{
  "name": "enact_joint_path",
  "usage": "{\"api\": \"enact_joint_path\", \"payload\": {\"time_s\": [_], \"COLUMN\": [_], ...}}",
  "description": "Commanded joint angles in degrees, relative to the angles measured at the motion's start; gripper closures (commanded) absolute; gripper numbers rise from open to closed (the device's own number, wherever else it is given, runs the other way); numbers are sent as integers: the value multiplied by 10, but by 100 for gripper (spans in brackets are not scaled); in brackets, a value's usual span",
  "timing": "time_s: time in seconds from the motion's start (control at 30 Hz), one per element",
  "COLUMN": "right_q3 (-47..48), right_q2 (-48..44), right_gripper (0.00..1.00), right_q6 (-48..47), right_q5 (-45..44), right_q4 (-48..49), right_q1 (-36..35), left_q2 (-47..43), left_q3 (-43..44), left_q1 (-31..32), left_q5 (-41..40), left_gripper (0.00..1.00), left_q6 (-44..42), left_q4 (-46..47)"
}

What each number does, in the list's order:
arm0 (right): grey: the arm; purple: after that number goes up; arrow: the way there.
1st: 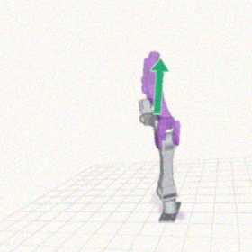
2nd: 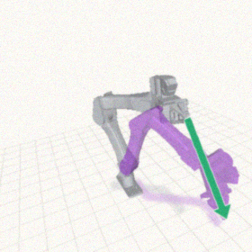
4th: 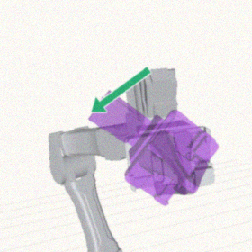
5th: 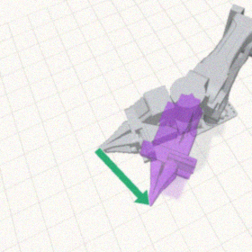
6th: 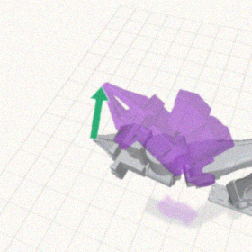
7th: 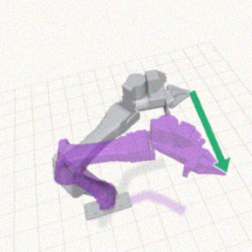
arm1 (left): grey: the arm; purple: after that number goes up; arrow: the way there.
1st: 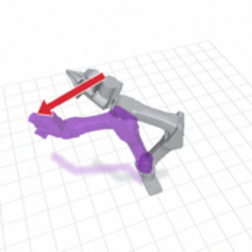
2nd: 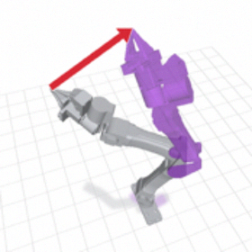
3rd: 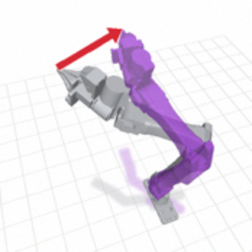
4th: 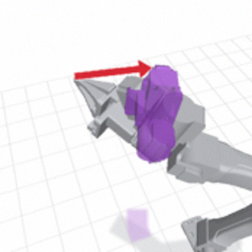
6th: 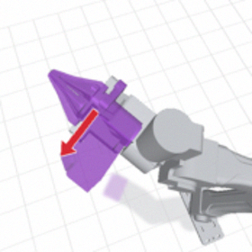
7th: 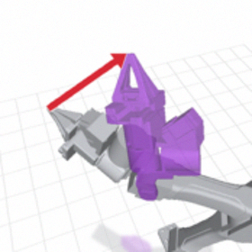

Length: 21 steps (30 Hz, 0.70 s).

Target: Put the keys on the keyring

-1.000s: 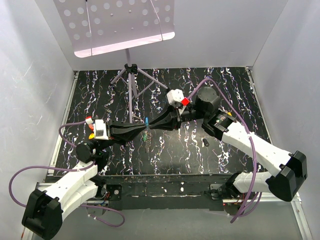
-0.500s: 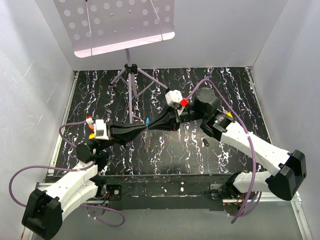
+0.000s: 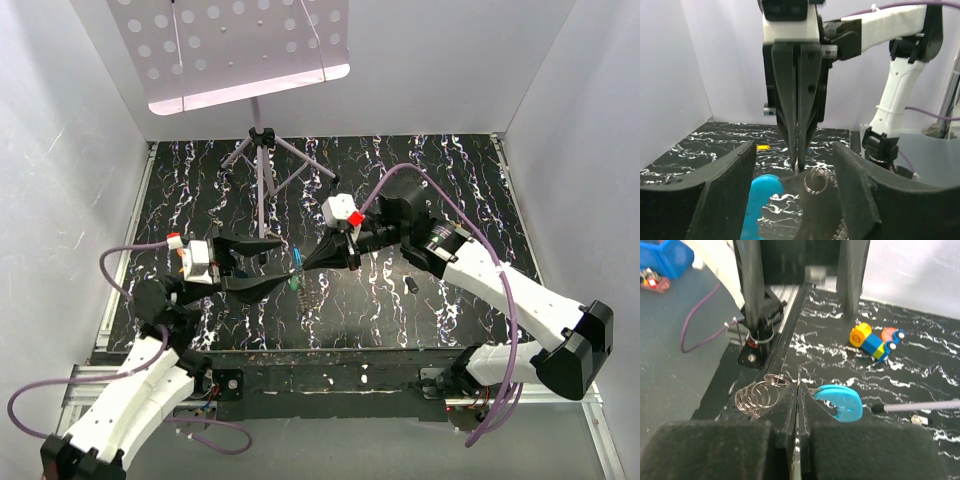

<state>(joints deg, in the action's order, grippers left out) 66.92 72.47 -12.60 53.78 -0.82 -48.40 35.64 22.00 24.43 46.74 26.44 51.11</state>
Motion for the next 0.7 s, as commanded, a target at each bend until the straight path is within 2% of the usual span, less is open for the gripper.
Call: {"api": "enact_joint_path", "payload": {"time_s": [0.0, 0.07, 0.17, 0.2, 0.23, 0.33, 0.47, 0.67], "right_q3": [59, 66, 69, 68, 67, 65, 58, 54], "right_q2": [-22, -22, -20, -21, -21, -21, -21, -15], "right_gripper": [99, 99, 99, 99, 99, 99, 99, 99], "right_q6": [-173, -210, -231, -232, -232, -231, -218, -194], "right_q5": [-18, -23, -25, -25, -27, -34, -43, -53], "right_q4": [-193, -229, -251, -251, -251, -250, -237, -218], "right_q1": [-2, -2, -2, -2, -2, -2, -3, -1], "left_q2": [-54, -35, 24, 46, 63, 93, 82, 86], "left_q3": [124, 175, 236, 249, 254, 250, 219, 198], "left_q1": [-10, -11, -11, -11, -12, -12, -10, 15], "left_q5": [48, 67, 104, 125, 146, 179, 172, 146], "left_gripper": [35, 32, 30, 3, 2, 4, 5, 27], "left_q6": [-159, -203, -227, -228, -227, -214, -208, -232], "left_q4": [-439, -561, -651, -660, -663, -633, -556, -518]}}
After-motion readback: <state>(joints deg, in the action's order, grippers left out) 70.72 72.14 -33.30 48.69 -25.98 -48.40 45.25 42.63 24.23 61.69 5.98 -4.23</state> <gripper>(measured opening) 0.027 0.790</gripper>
